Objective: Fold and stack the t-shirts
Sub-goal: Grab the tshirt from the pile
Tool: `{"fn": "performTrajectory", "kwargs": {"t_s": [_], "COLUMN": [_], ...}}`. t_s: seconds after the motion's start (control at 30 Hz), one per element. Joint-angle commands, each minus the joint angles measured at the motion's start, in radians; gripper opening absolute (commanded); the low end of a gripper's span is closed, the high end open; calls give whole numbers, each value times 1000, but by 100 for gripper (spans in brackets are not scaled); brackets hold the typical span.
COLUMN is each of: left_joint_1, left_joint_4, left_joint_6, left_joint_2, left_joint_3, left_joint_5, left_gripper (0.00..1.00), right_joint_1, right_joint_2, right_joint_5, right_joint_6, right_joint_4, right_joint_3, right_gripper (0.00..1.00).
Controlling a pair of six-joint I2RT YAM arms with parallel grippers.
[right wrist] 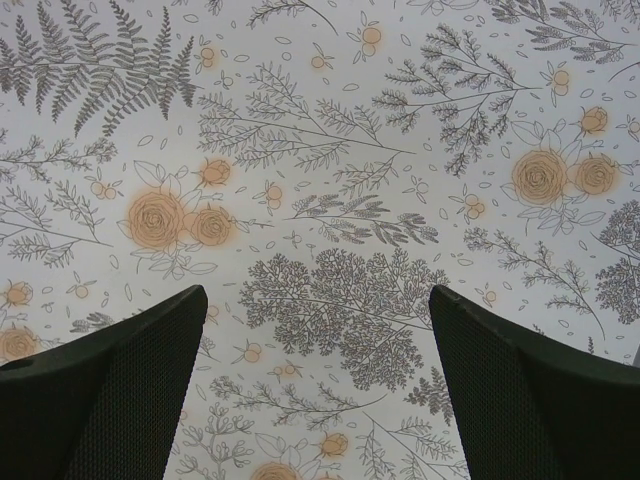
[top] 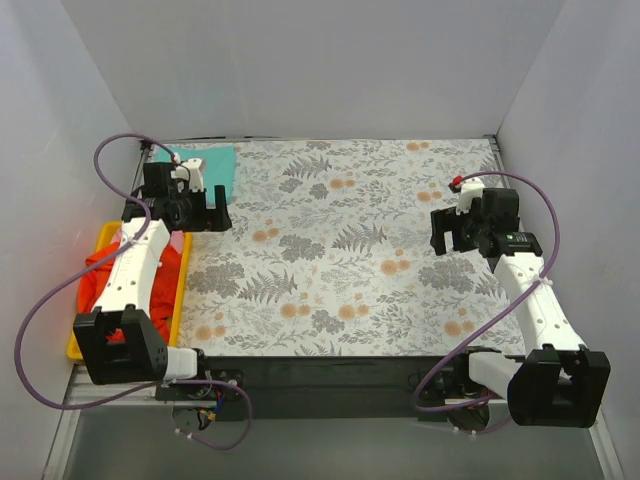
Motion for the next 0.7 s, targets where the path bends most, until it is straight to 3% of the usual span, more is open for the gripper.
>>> {"fn": "performTrajectory", "kwargs": {"t_s": [0.0, 0.17, 0.37, 0.5, 0.67], "left_joint_1": [-2, 42, 220, 404, 554], "left_joint_4": [-64, -218, -336, -399, -396], "left_joint_6": [45, 114, 239, 382, 494], "left_joint_2": [70, 141, 92, 75, 97], "left_joint_3": [148, 274, 319, 299, 202], "left_joint_5": [-23, -109, -97, -62, -34], "left_gripper": [98, 98, 98, 98, 98], "right_joint_1": [1, 1, 1, 1, 1], "right_joint_2": [-10, 0, -4, 7, 32], "right_joint_5": [-27, -44, -77, -94, -107], "right_joint_6": [-11, -17, -26, -26, -22], "right_joint_4": [-1, -15, -13, -15, -16], "right_joint_3": [10, 26, 6, 7, 21], "right_gripper": [98, 98, 98, 98, 98]}}
